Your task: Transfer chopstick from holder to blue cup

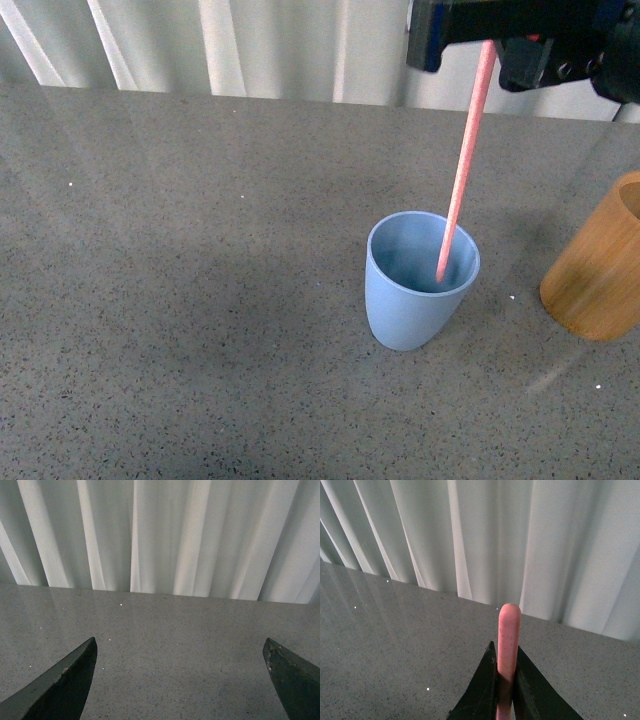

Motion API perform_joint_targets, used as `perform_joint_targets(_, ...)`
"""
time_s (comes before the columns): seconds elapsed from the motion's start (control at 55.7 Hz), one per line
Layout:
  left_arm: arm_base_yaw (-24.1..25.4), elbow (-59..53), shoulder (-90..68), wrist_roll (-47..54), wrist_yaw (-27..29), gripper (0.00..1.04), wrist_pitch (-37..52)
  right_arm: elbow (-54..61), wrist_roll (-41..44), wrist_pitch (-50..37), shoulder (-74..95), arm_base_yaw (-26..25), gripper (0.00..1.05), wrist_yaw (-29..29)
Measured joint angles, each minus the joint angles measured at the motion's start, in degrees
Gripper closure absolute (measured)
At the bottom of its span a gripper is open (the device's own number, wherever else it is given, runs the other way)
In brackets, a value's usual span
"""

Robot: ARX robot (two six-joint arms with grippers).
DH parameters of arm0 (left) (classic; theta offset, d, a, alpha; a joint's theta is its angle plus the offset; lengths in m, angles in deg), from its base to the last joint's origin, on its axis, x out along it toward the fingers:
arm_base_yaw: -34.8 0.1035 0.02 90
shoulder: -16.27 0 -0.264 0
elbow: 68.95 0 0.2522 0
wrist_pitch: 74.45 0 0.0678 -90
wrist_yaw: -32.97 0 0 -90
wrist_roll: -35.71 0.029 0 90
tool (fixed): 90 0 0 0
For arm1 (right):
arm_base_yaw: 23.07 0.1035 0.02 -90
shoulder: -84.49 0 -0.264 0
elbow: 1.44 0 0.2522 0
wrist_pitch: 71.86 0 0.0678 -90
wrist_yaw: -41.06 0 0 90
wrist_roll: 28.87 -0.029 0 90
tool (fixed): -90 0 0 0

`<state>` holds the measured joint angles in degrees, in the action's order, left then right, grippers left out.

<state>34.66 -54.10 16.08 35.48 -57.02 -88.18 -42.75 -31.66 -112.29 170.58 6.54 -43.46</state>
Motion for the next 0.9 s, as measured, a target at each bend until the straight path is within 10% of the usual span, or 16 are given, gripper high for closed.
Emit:
perform_joint_targets(0.449,0.00,-0.02,0.00,0.00,0.00,0.07,0.00,1.84,1.53,-5.77,8.74,-0.11,1.01,0.09)
perform_joint_targets(0.808,0.00,-0.02,0.00,-0.02,0.00,0.07,0.00,1.46,-1.81,6.88,-7.15,-1.05,0.14,3.69)
perform_joint_targets(0.898,0.00,-0.02,0.00,-0.02,0.00,0.07,0.00,1.36,-2.45,12.48,-14.45,-2.16,0.10,5.44)
